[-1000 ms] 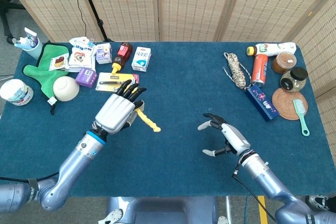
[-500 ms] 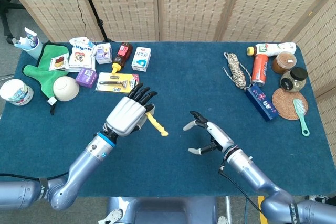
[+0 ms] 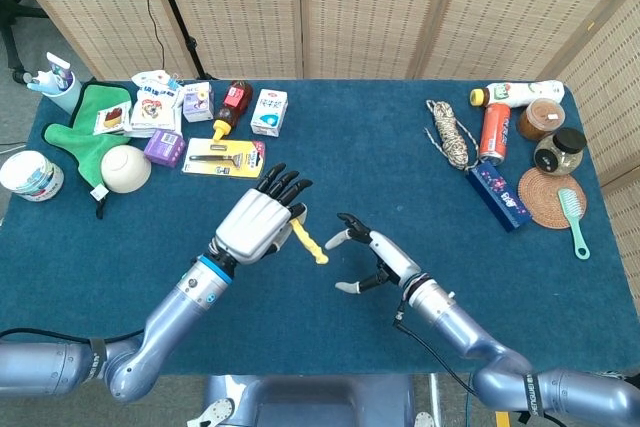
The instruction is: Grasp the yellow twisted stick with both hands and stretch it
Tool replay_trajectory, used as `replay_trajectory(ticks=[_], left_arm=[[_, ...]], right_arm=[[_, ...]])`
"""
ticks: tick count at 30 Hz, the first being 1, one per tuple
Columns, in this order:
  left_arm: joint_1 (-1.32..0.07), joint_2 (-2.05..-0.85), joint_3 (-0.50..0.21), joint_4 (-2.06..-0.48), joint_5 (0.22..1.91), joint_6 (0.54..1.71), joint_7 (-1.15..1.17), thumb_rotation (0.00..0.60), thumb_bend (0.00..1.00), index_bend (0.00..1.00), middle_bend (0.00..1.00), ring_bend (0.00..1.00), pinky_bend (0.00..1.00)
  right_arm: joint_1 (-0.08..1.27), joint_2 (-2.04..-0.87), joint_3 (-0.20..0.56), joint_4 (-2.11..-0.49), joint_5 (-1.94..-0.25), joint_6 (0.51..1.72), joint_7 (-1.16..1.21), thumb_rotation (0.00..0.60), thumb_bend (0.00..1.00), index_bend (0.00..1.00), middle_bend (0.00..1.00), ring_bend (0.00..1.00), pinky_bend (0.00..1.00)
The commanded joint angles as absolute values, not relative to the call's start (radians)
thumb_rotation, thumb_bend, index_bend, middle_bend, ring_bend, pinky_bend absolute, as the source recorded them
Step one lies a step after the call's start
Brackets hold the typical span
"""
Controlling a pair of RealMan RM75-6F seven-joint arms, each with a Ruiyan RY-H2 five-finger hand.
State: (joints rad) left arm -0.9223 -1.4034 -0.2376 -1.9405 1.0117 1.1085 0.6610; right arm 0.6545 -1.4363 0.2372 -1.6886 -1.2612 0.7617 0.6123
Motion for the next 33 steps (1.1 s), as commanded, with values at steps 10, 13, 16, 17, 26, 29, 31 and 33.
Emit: replay_trajectory(ticks=[10,13,16,17,26,29,31,33], left_arm=[[-0.941,-1.421,-0.236,-1.944,0.997,1.115,0.670,0.600,0.56,0.73,0.17,0.09,0.00],[-0.945,-1.422,-0.234,-1.947,0.994,1.115,0.673,0.600,0.56,0.73,0.17,0.09,0.00],[-0.947,-1.422,-0.230,-1.950,0.995,1.116,0.675,0.600,0.56,0.73,0.17,0.09,0.00],[-0.947,-1.422,-0.229,-1.951,0.994,1.116,0.675,0.600,0.56,0.73,0.17,0.09,0.00],[-0.947,-1.420,-0.213,-1.945,1.000,1.124,0.679,0.600,0.56,0.73,0.17,0.09,0.00],[-0.947,-1.421,-0.211,-1.947,1.000,1.125,0.676,0.600,0.56,0.73,0.17,0.09,0.00],[-0.946,-1.421,-0.210,-1.945,1.002,1.128,0.676,0.600,0.56,0.73,0.17,0.09,0.00],[-0.946,-1.422,-0.210,-1.944,1.004,1.131,0.675,0.600,0.56,0.73,0.17,0.09,0.00]], right_arm=[[0.695,-1.490,0.263,-1.645,-1.209,0.730,0.607,0.600,0.20,0.40,0.02,0.00,0.00],[0.701,-1.496,0.267,-1.637,-1.201,0.724,0.610,0.600,0.20,0.41,0.02,0.00,0.00],[0.705,-1.499,0.269,-1.631,-1.197,0.719,0.610,0.600,0.22,0.42,0.03,0.00,0.00],[0.705,-1.498,0.269,-1.630,-1.197,0.718,0.610,0.600,0.22,0.42,0.03,0.00,0.00],[0.709,-1.496,0.268,-1.627,-1.192,0.705,0.612,0.600,0.25,0.45,0.05,0.00,0.00],[0.712,-1.498,0.268,-1.627,-1.192,0.700,0.611,0.600,0.25,0.46,0.05,0.00,0.00],[0.714,-1.499,0.269,-1.627,-1.190,0.699,0.610,0.600,0.25,0.46,0.06,0.00,0.00],[0.716,-1.500,0.271,-1.628,-1.188,0.697,0.610,0.600,0.25,0.46,0.06,0.00,0.00]])
